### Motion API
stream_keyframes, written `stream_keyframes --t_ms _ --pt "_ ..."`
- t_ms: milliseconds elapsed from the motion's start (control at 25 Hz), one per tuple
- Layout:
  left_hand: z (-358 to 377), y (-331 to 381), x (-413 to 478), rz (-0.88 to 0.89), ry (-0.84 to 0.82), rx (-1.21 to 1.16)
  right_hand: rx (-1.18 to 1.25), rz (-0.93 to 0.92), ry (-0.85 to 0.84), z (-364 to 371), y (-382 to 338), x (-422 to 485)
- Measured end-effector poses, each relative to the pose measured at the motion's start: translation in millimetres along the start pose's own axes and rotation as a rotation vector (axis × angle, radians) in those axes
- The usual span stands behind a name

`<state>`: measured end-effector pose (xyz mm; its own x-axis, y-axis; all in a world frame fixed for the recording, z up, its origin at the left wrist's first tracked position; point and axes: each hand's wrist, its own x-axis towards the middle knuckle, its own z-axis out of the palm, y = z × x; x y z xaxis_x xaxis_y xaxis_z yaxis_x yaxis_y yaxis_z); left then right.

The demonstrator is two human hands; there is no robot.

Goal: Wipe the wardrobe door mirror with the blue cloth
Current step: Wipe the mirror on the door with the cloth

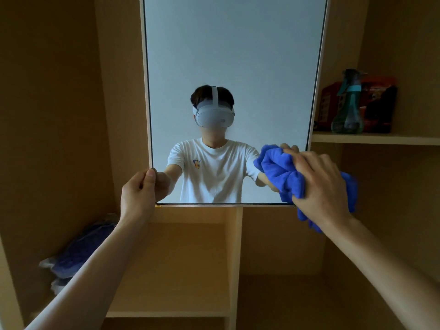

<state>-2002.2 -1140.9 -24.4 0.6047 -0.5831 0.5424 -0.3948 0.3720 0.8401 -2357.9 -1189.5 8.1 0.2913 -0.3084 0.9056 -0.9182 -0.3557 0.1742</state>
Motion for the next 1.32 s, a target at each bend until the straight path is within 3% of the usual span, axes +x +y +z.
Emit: stream_keyframes --t_ms 280,440,680,800,1000,1320 --pt "-1 -4 -1 0.012 -0.017 0.002 0.159 0.098 -0.144 6 -27 -50" --pt "-2 -5 1 0.023 -0.029 0.029 0.398 0.391 -0.148 5 -30 -31" --pt "-2 -8 1 0.029 -0.021 0.038 0.367 0.376 0.065 -9 -29 -14" --pt "0 -8 0 0.023 -0.01 0.028 0.326 0.482 0.075 -5 -13 -4" --pt "0 -6 -3 0.012 -0.008 0.005 0.242 0.472 0.104 4 -15 -10" --pt "-5 -1 -5 -0.022 -0.064 -0.056 0.387 0.575 0.193 18 -39 -16"
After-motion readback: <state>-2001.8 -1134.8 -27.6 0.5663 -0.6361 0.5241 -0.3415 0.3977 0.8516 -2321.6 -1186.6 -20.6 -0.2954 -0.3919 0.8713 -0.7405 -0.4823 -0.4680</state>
